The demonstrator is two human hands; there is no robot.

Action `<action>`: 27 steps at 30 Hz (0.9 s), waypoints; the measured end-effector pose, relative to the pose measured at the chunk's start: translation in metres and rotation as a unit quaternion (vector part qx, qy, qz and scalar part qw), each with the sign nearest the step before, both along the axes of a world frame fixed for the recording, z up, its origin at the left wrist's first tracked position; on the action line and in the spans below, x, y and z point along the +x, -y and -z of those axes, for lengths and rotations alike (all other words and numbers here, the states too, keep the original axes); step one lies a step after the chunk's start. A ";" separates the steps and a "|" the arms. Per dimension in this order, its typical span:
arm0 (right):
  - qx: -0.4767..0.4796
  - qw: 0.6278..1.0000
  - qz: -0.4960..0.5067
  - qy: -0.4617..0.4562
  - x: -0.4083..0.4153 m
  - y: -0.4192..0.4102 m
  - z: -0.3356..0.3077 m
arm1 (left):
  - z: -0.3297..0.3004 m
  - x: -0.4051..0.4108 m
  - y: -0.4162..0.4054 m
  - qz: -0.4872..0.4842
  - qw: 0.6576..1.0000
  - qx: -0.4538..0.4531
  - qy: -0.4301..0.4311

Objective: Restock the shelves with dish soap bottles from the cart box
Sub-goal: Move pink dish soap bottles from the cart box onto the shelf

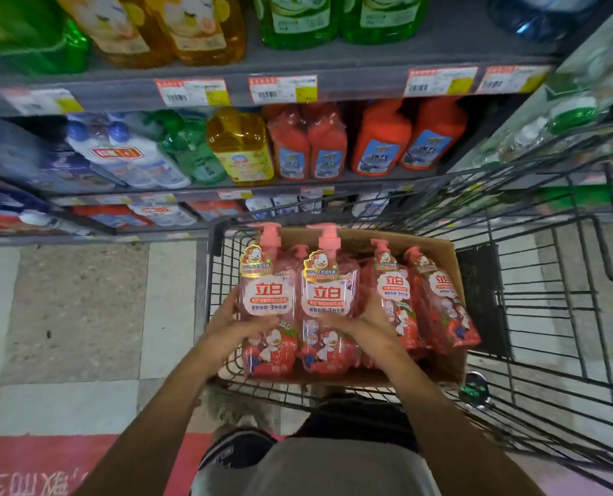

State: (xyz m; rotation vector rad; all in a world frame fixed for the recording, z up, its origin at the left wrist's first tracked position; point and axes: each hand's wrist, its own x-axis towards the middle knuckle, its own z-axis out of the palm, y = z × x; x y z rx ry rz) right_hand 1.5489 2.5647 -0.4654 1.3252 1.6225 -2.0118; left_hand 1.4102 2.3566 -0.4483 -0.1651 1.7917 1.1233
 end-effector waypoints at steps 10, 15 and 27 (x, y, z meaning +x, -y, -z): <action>0.033 0.988 0.011 -0.148 -0.055 0.093 -0.102 | -0.107 -0.041 0.092 -0.089 0.967 0.100 -0.218; 0.065 0.971 -0.006 -0.232 -0.088 0.169 -0.156 | -0.181 -0.048 0.177 -0.129 0.928 0.144 -0.319; 0.122 0.888 -0.069 -0.437 -0.166 0.341 -0.284 | -0.292 -0.080 0.368 -0.209 0.815 0.220 -0.493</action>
